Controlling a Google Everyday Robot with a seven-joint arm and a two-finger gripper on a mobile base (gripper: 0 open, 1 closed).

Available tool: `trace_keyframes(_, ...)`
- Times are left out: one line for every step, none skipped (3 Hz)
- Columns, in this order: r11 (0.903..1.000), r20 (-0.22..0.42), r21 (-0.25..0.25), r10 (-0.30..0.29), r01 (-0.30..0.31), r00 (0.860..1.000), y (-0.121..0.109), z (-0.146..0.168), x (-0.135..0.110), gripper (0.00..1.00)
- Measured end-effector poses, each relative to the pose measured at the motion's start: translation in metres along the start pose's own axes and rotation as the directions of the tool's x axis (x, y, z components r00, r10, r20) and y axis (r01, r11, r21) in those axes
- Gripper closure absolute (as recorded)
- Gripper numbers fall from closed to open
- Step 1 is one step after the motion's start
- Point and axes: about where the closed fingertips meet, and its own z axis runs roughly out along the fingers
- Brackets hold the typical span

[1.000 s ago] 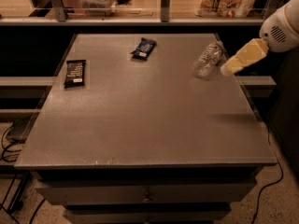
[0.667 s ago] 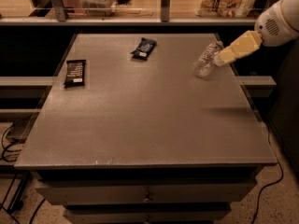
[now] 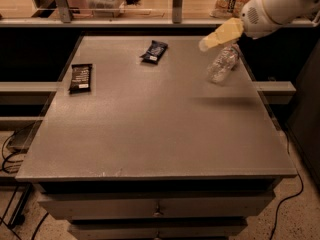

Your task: Move water bottle near rxbar chocolate

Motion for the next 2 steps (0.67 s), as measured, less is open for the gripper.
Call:
trace_keyframes(0.9975,-0.043,0.014,0.07,-0.07,0.997,0.002,0.037,-0.01,0.0)
trace_keyframes(0.9892,-0.082,0.078,0.13,-0.124,0.988,-0.001,0.065,-0.012,0.0)
